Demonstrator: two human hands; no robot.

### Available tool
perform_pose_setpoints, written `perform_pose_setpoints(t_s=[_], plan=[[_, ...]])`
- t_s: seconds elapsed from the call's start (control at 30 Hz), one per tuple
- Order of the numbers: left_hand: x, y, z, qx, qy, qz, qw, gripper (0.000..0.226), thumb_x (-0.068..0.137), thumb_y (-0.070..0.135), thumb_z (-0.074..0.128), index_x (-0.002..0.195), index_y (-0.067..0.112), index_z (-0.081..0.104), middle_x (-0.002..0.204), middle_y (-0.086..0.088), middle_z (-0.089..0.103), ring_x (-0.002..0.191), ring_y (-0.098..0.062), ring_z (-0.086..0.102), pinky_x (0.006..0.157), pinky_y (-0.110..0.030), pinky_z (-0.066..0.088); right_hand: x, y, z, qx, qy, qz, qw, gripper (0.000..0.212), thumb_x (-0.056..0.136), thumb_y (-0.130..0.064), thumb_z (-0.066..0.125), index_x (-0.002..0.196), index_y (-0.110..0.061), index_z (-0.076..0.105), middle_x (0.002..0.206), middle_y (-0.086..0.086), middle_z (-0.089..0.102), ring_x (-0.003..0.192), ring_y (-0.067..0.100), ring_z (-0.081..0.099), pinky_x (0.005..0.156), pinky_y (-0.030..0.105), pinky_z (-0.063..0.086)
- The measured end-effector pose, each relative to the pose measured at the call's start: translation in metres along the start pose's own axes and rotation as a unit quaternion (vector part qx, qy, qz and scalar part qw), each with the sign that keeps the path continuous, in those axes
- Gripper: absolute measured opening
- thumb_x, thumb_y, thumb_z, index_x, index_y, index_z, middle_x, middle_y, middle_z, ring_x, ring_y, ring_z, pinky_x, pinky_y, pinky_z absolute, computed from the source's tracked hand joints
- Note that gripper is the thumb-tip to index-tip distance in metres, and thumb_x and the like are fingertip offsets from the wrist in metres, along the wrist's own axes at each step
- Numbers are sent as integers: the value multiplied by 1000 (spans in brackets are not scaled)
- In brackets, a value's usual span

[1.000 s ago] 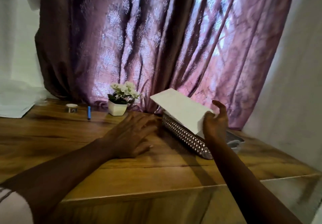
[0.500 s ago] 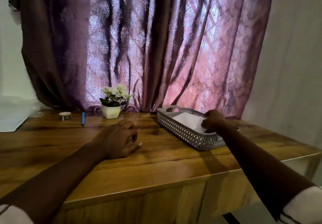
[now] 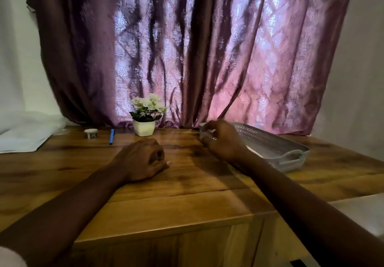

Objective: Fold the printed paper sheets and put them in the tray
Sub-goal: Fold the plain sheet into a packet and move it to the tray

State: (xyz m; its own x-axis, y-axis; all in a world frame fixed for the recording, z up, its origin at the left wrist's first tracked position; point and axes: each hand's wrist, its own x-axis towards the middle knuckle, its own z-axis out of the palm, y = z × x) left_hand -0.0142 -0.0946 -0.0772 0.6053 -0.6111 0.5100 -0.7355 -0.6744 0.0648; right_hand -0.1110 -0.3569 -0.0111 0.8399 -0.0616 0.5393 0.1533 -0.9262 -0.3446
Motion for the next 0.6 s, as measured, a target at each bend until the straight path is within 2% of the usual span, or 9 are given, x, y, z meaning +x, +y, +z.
perform_pose_setpoints(t_s=[0.13, 0.23, 0.3, 0.37, 0.43, 0.53, 0.6], plan=[[-9, -42, -15, 3, 122, -144, 982, 38, 73, 68, 55, 84, 33, 64, 100, 5, 67, 98, -23, 63, 85, -38, 52, 16, -46, 75, 95, -91, -12, 991, 16, 90, -27, 73, 106, -21, 73, 102, -2, 74, 91, 14, 69, 82, 32, 57], [-18, -72, -26, -22, 168, -278, 945, 27, 77, 48, 69, 96, 29, 69, 112, -5, 65, 107, -31, 62, 90, -40, 52, 32, -84, 121, 124, -115, 5, 986, 5, 90, -25, 70, 94, -23, 73, 83, -5, 72, 76, 11, 70, 62, 23, 51], [-27, -91, -31, -35, 193, -352, 915, 26, 78, 39, 70, 101, 27, 68, 115, -8, 64, 109, -34, 62, 92, -41, 53, 48, -111, 147, 130, -110, 16, 985, 9, 86, -29, 69, 84, -21, 72, 75, -3, 70, 72, 13, 70, 61, 23, 48], [-31, -105, -30, -39, 202, -389, 898, 33, 75, 33, 68, 107, 24, 66, 118, -13, 61, 113, -37, 59, 96, -44, 52, 69, -136, 175, 103, -107, 27, 989, 27, 86, -44, 69, 85, -17, 73, 86, 4, 73, 87, 20, 70, 69, 25, 47], [-30, -109, -28, -63, 179, -419, 888, 48, 73, 34, 72, 118, 20, 61, 126, -15, 56, 120, -39, 56, 101, -46, 50, 86, -157, 194, 67, -108, 21, 992, 46, 88, -56, 65, 97, -13, 74, 103, 12, 75, 102, 28, 70, 74, 28, 47], [-26, -121, -21, -90, 169, -447, 874, 64, 74, 41, 76, 130, 19, 55, 133, -17, 54, 123, -39, 55, 103, -46, 49, 105, -181, 219, 14, -103, 7, 995, 62, 91, -64, 60, 125, -13, 67, 131, 14, 66, 124, 32, 61, 91, 35, 49], [-25, -125, -19, -102, 182, -452, 867, 69, 73, 44, 76, 132, 19, 53, 132, -18, 55, 123, -39, 56, 103, -45, 50, 112, -185, 228, -24, -93, 0, 995, 67, 88, -65, 61, 135, -17, 60, 139, 12, 61, 130, 32, 57, 99, 39, 49]])
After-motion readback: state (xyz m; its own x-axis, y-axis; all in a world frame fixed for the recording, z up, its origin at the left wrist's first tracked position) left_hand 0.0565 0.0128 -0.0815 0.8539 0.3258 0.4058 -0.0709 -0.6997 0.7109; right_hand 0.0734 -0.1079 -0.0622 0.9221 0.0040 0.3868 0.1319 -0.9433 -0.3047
